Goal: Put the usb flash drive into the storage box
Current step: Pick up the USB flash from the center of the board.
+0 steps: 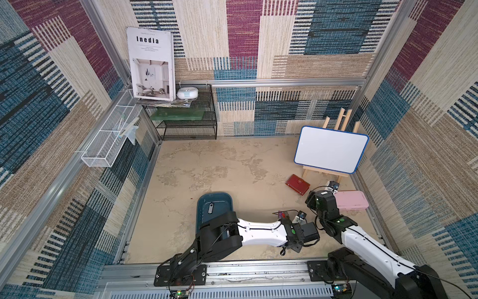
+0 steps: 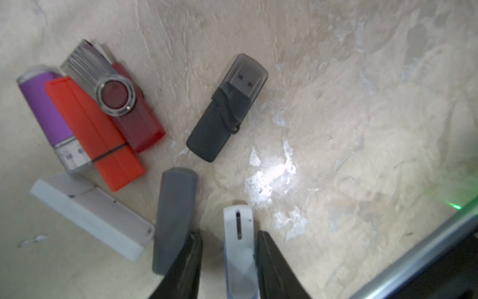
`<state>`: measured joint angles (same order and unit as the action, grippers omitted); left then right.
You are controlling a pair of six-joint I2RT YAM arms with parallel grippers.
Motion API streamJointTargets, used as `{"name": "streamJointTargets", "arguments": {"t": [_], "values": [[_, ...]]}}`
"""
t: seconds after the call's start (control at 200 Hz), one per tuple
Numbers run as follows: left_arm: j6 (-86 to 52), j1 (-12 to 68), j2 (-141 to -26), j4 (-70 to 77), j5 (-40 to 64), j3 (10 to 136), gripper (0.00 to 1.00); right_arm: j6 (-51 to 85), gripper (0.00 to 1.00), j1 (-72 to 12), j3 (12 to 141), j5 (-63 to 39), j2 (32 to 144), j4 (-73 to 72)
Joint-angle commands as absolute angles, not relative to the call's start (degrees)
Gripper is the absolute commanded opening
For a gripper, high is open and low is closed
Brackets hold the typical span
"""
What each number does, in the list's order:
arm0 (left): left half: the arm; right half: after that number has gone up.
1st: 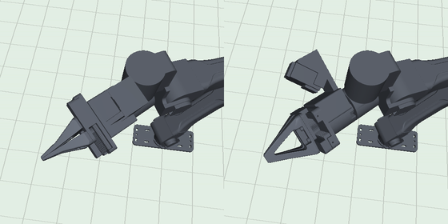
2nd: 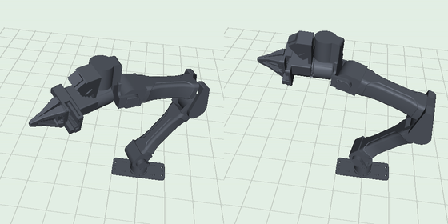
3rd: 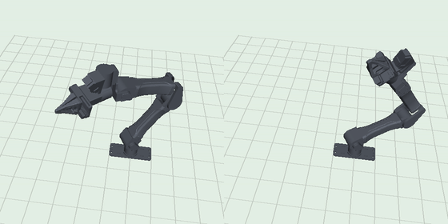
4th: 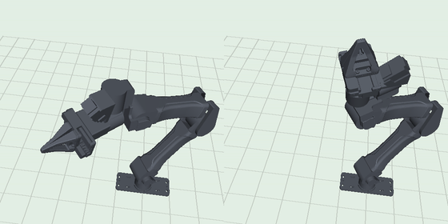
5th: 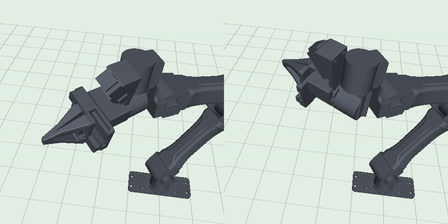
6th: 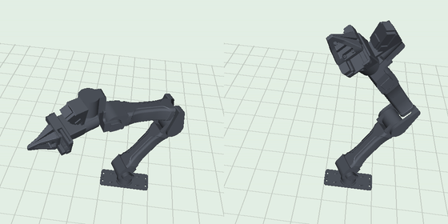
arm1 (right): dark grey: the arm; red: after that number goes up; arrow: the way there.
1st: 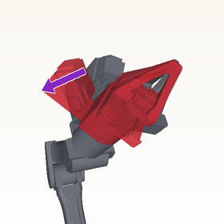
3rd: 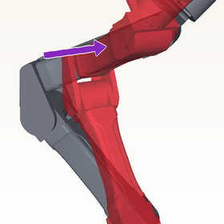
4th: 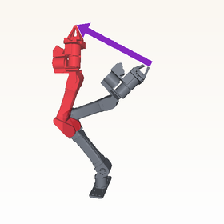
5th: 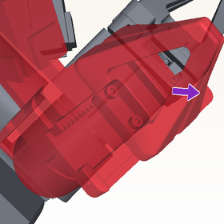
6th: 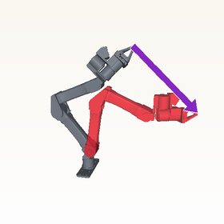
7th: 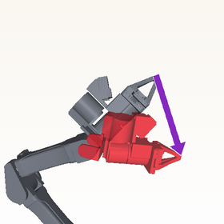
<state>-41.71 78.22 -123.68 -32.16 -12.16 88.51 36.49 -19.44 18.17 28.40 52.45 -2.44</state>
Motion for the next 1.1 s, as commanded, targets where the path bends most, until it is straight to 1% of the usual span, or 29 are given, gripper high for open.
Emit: {"name": "streamJointTargets", "arguments": {"t": [0.0,0.2,0.311,0.396,0.496,0.681,0.972,1.097], "values": [[-41.70,78.64,-125.50,-40.35,-10.53,87.82,0.39,36.79,0.71,-19.43,18.11,29.03,52.60,-3.57],[-42.51,79.89,-125.86,-42.43,-10.65,87.48,0.34,36.75,0.71,-19.42,18.11,28.90,52.71,-3.69],[-42.30,80.07,-126.19,-42.95,-10.18,87.81,0.28,36.79,0.71,-19.42,18.10,28.90,52.75,-3.83],[-41.76,80.33,-126.25,-43.77,-10.07,88.56,0.27,36.85,0.71,-19.42,18.11,28.95,52.83,-3.72],[-41.25,80.59,-125.83,-44.74,-9.97,89.30,0.24,37.00,0.71,-19.42,18.02,29.00,52.75,-3.86],[-39.92,80.68,-124.33,-45.34,-10.25,90.37,0.12,36.95,0.71,-19.42,18.02,28.81,53.12,-4.05],[-36.78,80.95,-119.45,-45.15,-10.29,92.77,0.00,36.91,0.71,-19.40,17.97,28.69,53.59,-4.31],[-35.76,80.86,-115.16,-44.76,-11.72,92.21,0.00,36.91,0.71,-19.38,18.06,28.57,53.62,-4.31]]}}
